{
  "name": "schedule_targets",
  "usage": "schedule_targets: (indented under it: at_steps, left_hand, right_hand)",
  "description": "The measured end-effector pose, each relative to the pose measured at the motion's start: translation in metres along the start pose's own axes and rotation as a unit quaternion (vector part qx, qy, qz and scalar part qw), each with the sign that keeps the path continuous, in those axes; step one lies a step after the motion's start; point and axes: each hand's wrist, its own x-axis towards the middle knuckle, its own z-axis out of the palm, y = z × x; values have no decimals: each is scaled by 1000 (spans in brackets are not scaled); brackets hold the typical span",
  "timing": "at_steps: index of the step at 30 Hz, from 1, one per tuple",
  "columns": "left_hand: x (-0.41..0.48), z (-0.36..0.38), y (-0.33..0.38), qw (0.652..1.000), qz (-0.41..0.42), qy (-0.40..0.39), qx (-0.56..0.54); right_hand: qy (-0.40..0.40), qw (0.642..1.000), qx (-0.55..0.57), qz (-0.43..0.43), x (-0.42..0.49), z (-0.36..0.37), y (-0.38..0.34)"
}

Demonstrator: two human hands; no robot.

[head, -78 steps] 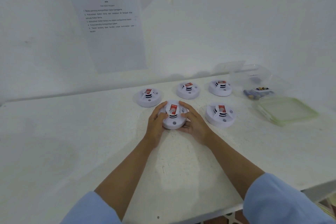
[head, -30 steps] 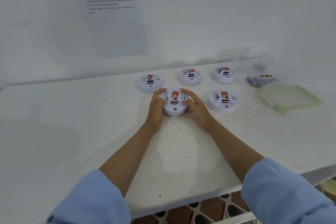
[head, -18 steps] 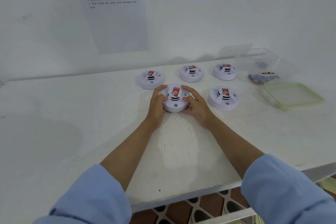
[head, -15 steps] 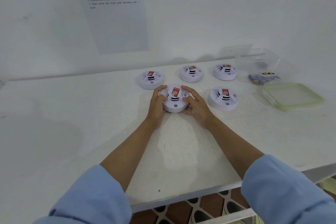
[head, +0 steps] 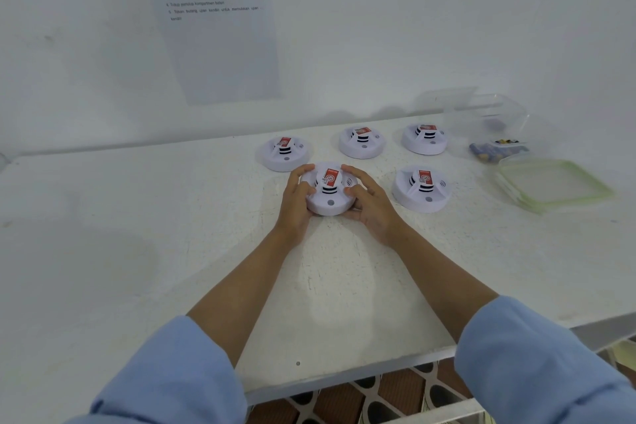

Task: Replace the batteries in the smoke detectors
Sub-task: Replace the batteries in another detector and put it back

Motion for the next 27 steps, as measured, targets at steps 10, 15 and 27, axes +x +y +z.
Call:
schedule_targets:
  at_steps: [10,15,27]
  left_hand:
    - [0,1,0,1000,-6,7,13]
    - [0,0,2,1000,-16,7,17]
    - [-7,5,5,987,16,1,162]
  right_hand:
    - [4,1000,6,7,-1,0,0]
    - [7,1000,-2,9,0,1,-1]
    - [35,999,-39,-2,-1,6,-4]
